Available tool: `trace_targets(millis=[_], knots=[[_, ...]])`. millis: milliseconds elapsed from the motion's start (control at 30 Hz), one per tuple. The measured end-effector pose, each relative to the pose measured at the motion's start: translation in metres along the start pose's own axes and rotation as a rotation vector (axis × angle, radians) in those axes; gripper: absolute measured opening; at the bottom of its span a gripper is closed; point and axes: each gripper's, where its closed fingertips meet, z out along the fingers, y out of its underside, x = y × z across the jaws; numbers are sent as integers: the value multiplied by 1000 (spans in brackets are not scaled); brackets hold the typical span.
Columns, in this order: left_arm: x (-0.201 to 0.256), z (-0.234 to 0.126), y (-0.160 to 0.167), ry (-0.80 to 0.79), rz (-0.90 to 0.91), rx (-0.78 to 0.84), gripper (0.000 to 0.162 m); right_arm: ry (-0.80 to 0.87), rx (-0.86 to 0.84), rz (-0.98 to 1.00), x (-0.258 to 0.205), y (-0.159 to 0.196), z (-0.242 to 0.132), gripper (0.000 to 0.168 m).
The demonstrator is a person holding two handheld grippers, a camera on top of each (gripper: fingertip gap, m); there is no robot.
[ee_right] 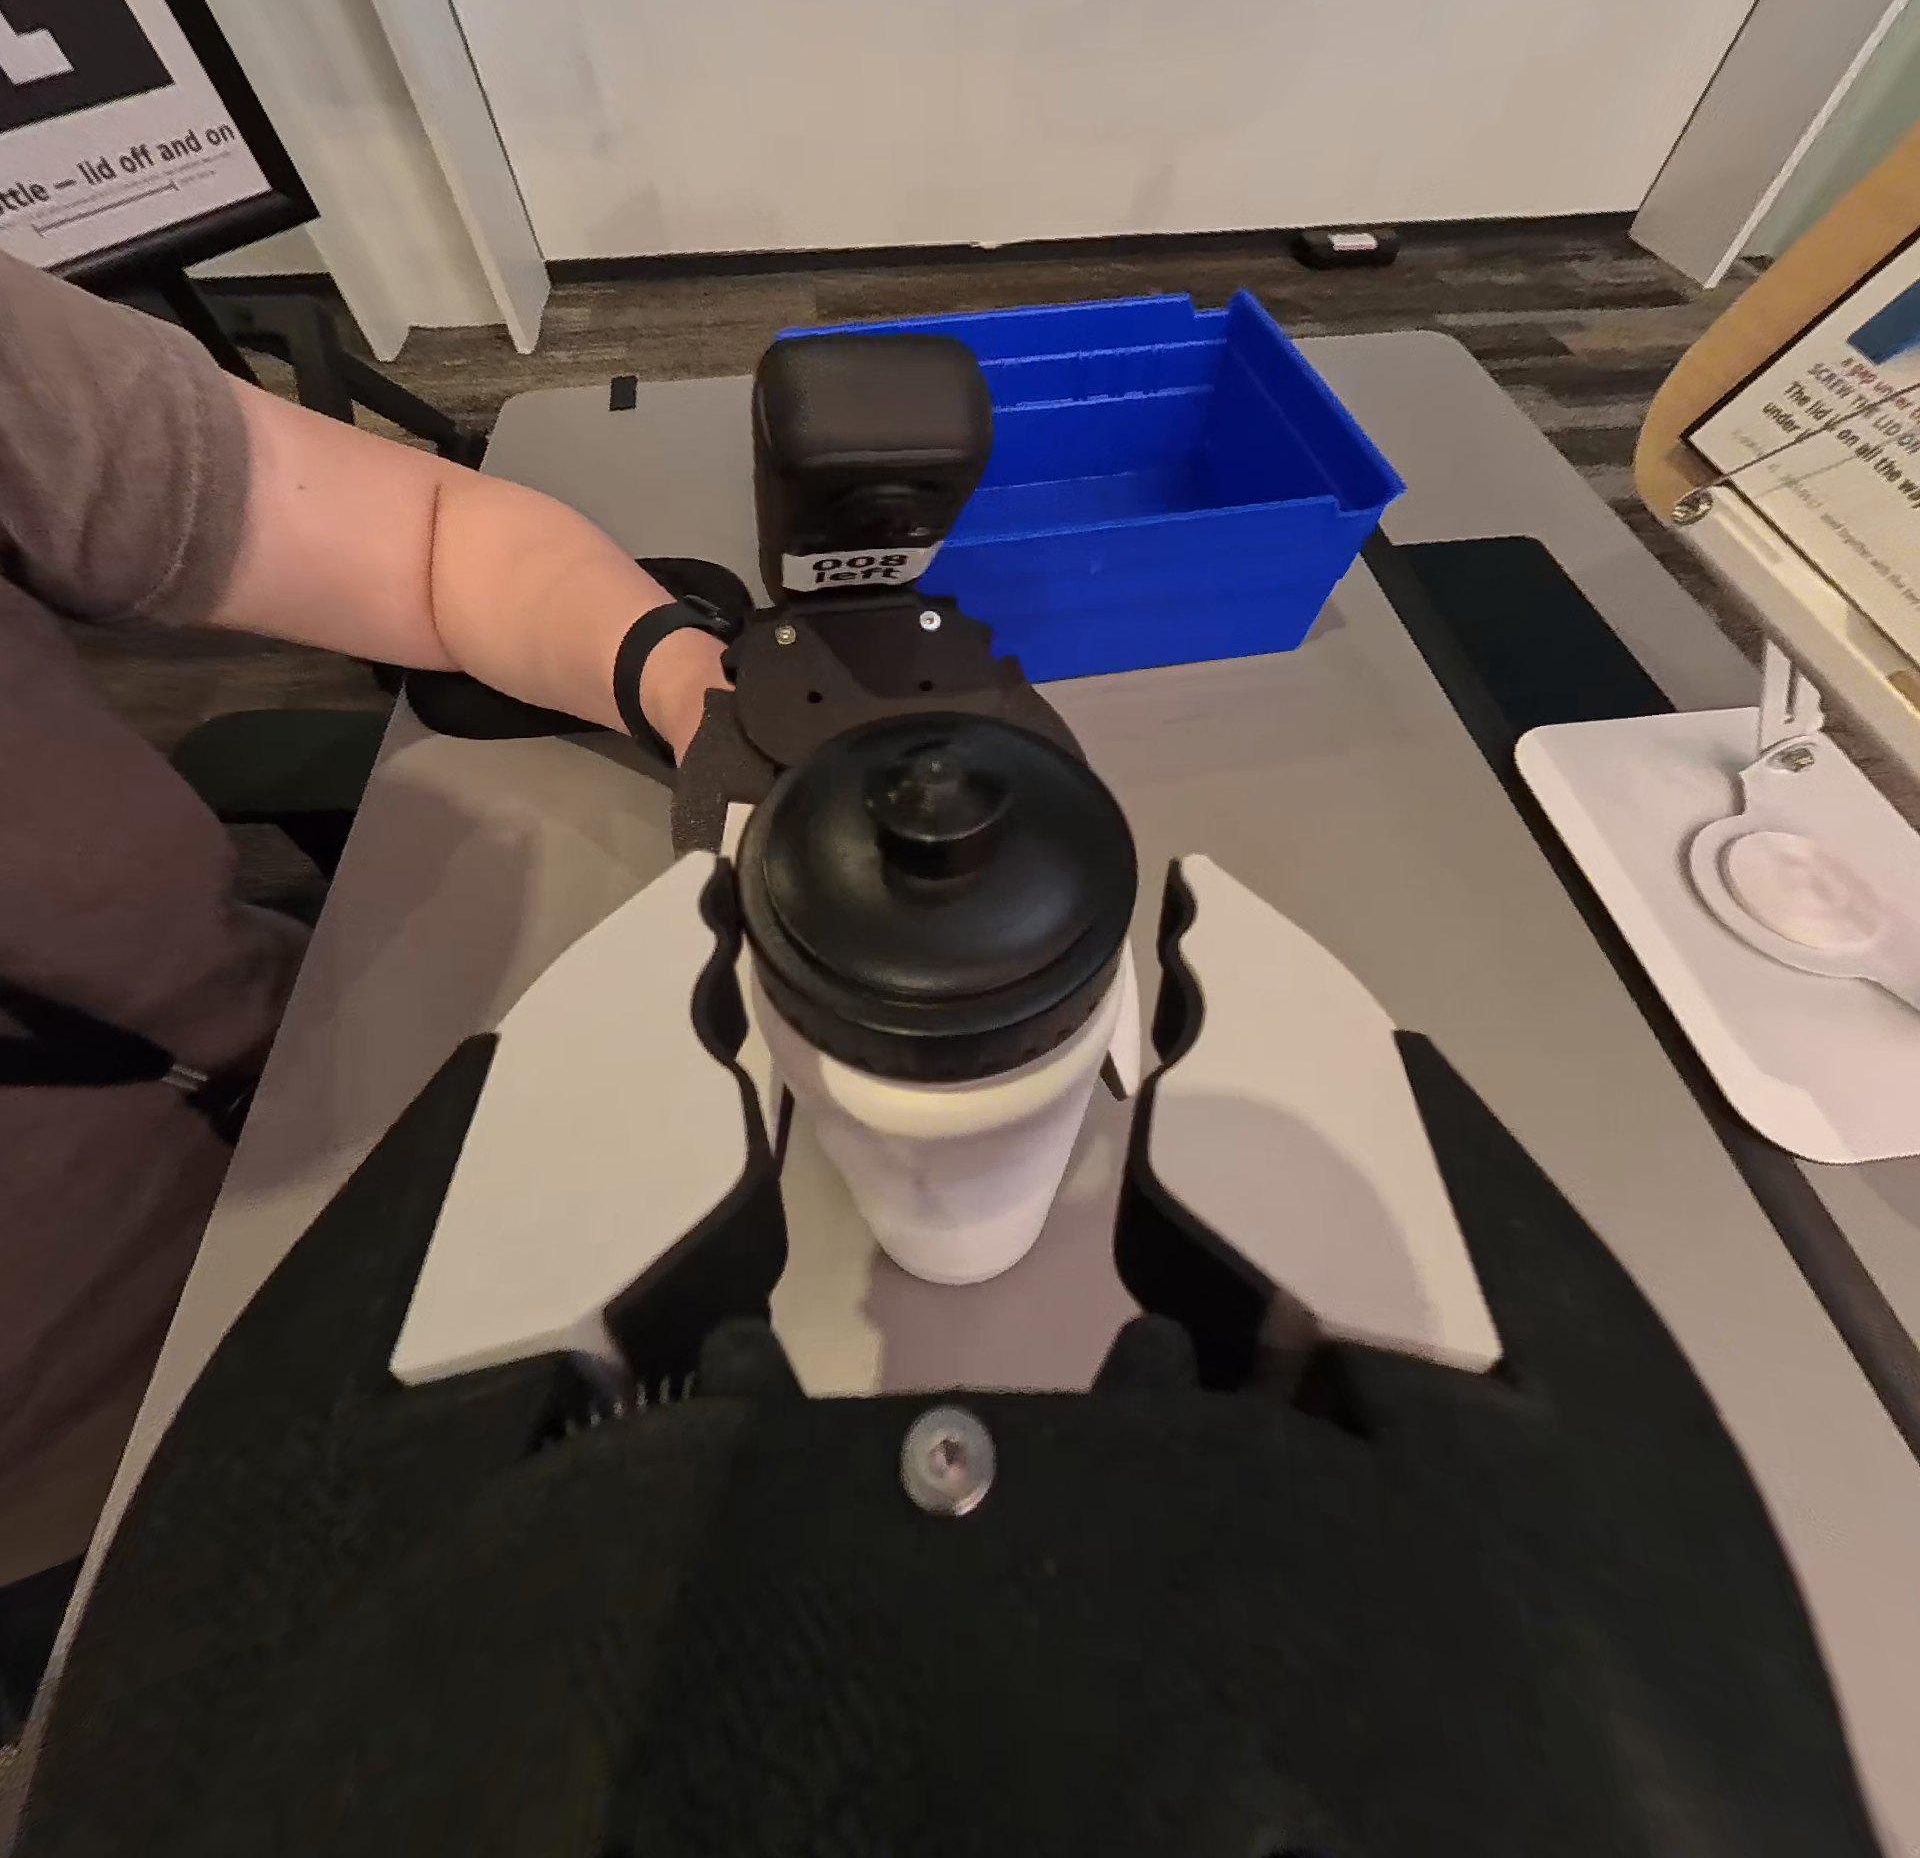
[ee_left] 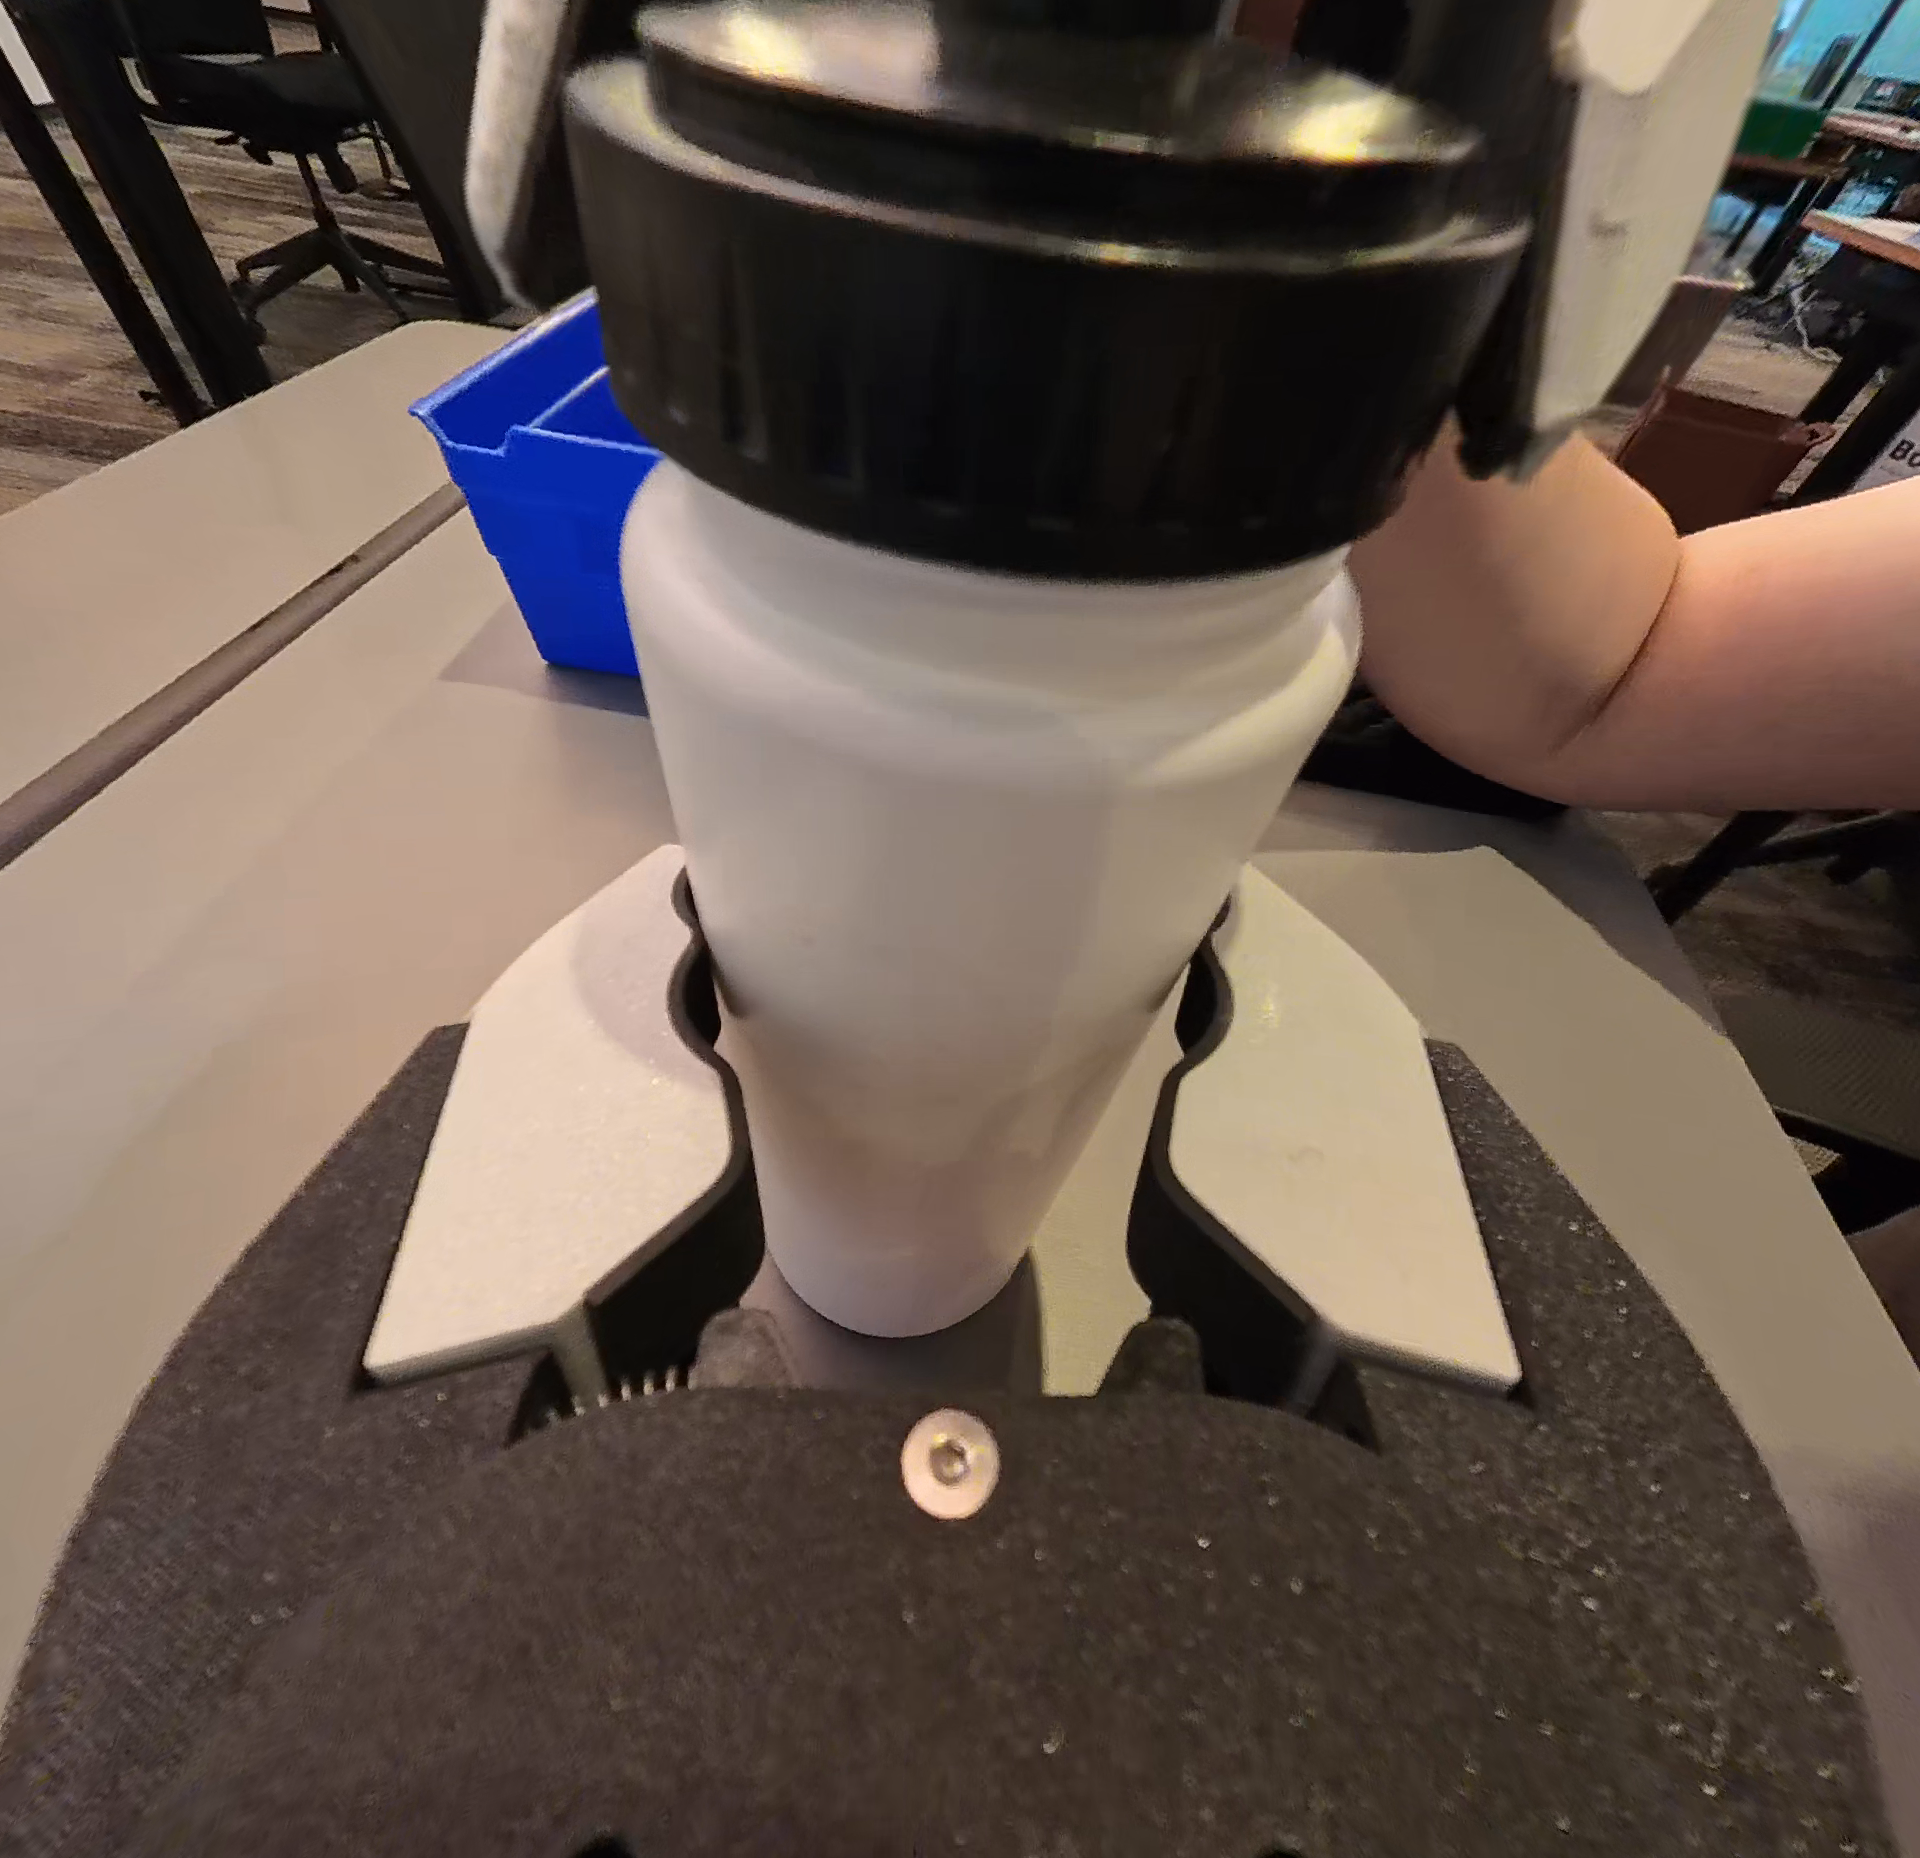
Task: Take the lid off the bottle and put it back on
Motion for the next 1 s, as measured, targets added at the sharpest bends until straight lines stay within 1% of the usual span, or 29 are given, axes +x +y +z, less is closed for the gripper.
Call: trace_targets(millis=[33,367,433,467,500,533,567,633,667,700,733,767,800,867,933,1000], knots=[[0,0,0,-3,1,-1,88,-14,-2,2,-2,0,0,75],[0,0,0,-2,1,3,88,9,-24,-56,-3,1,-1,74],[0,0,0,-2,1,3,88,13,5,-67,-4,-6,-3,74],[0,0,0,-2,1,3,88,8,45,-64,-5,-13,-7,74],[0,0,0,-3,0,3,88,19,89,-61,-5,-22,-14,74],[0,0,0,-2,0,1,88,66,122,-67,1,-30,-27,74],[0,0,0,-2,0,-1,88,138,146,-78,10,-36,-45,74],[0,0,0,-2,0,-1,88,326,191,-58,38,-38,-96,74],[0,0,0,-2,-1,1,88,461,203,-29,59,-32,-127,74],[0,0,0,-2,-2,2,88,593,187,7,82,-18,-156,74],[0,1,0,-1,-4,3,88,699,150,59,103,4,-181,74],[1,1,-1,1,-5,4,88,758,111,132,121,29,-199,74],[1,2,-1,2,-5,5,88,770,80,217,135,55,-209,74],[2,2,-1,3,-5,4,88,748,31,358,155,103,-215,74],[2,2,0,2,-4,3,88,712,-51,446,168,147,-209,74],[2,2,0,1,-4,4,88,702,-160,471,175,183,-200,74]])
